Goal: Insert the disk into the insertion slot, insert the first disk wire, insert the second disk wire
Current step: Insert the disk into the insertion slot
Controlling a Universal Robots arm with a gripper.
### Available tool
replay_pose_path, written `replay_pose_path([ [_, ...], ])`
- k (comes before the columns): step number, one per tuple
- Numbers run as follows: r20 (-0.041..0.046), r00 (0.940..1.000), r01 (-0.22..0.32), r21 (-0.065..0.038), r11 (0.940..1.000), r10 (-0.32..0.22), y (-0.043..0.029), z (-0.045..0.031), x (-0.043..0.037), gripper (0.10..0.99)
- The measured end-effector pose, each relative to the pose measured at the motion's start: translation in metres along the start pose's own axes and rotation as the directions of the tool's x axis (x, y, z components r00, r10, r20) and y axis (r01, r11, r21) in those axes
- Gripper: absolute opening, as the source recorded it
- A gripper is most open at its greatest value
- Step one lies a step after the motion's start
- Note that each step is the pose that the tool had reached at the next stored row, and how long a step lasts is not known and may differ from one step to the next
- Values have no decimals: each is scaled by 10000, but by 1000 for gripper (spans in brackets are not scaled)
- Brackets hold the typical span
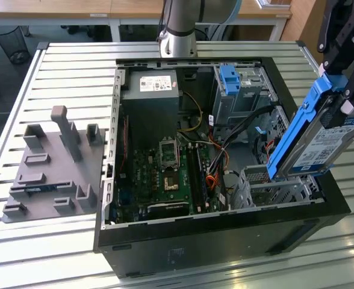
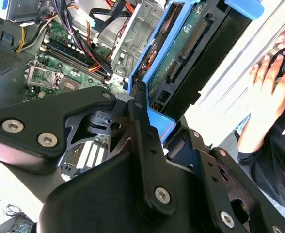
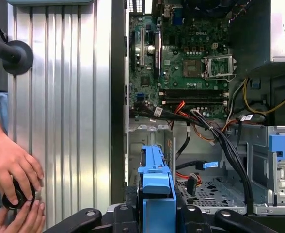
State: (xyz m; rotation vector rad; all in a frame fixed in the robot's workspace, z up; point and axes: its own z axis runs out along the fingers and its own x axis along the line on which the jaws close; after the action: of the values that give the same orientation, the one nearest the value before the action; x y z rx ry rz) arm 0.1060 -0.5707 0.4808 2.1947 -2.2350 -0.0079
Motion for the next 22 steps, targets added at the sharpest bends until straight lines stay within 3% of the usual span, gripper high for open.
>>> replay_pose_path([
  [13,0,10000,0,10,10000,0,47,39,-99,365],
  [22,1,10000,0,10,10000,0,83,110,-140,365],
])
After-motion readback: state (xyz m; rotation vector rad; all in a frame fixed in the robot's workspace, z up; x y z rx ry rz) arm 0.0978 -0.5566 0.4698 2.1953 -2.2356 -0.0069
